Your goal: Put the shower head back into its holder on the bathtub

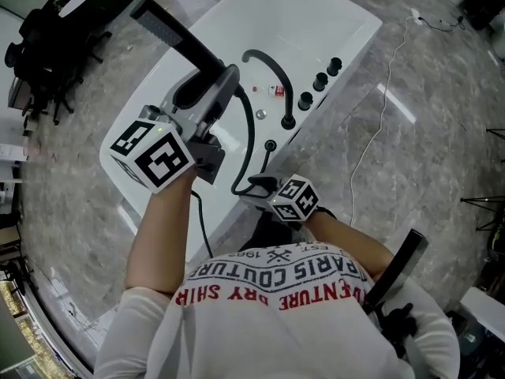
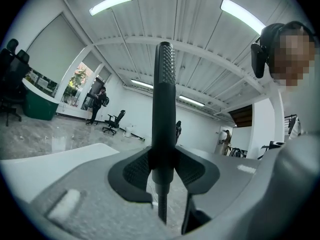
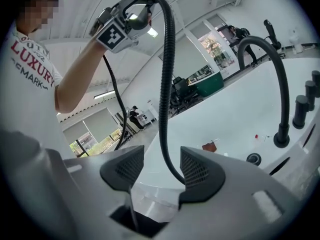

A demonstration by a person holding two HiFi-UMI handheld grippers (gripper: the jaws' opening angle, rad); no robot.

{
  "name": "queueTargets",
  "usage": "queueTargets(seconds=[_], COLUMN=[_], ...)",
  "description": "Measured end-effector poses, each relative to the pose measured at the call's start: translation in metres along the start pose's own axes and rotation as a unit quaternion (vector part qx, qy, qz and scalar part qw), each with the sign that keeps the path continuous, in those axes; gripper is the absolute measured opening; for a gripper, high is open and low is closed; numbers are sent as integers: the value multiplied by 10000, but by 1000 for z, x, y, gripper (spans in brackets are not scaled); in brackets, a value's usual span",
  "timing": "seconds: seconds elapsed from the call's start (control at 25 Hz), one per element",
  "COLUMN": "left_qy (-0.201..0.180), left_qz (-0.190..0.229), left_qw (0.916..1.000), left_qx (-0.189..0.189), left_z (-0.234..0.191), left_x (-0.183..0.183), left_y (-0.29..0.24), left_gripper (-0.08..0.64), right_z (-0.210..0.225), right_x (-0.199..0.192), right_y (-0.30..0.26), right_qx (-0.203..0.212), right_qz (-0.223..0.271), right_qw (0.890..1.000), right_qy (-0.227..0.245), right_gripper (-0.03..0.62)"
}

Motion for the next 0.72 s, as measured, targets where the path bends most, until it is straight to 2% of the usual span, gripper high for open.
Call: queueTargets(seconds=[0.08,0.12,0.16,0.2,0.44,0.72], left_qy=[56,66,63,50,-106,-221], left_qz=[56,82,91,90,186,221], left_qw=[10000,9999,9999,9999,9998,9992], left_qx=[-56,-80,-88,-83,19,253], left_z=[3,4,6,7,-1,-6], left_x=[3,4,6,6,9,15], left_y=[-1,-1,0,0,6,12], left_gripper=[144,144,144,144,144,144], right_z=[-2,-2,-2,-1,1,7], right_x=[1,1,2,3,12,46], right_y=[-1,0,3,7,34,89], right_qx=[-23,-62,-113,-156,-319,-701], right_qz=[-16,33,105,168,356,1075], right_qw=[10000,10000,9999,9997,9989,9917], right_qy=[42,13,-29,-54,15,-10], right_gripper=[190,149,80,46,43,43])
Point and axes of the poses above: the fingertips, and each gripper's own axes: y backward along the fingers, z to its right, x out of its top, the point moved 8 cm from there along y, backward along the fingers, and after that the axes turned 6 degrees about -z, right-handed, at the moved point
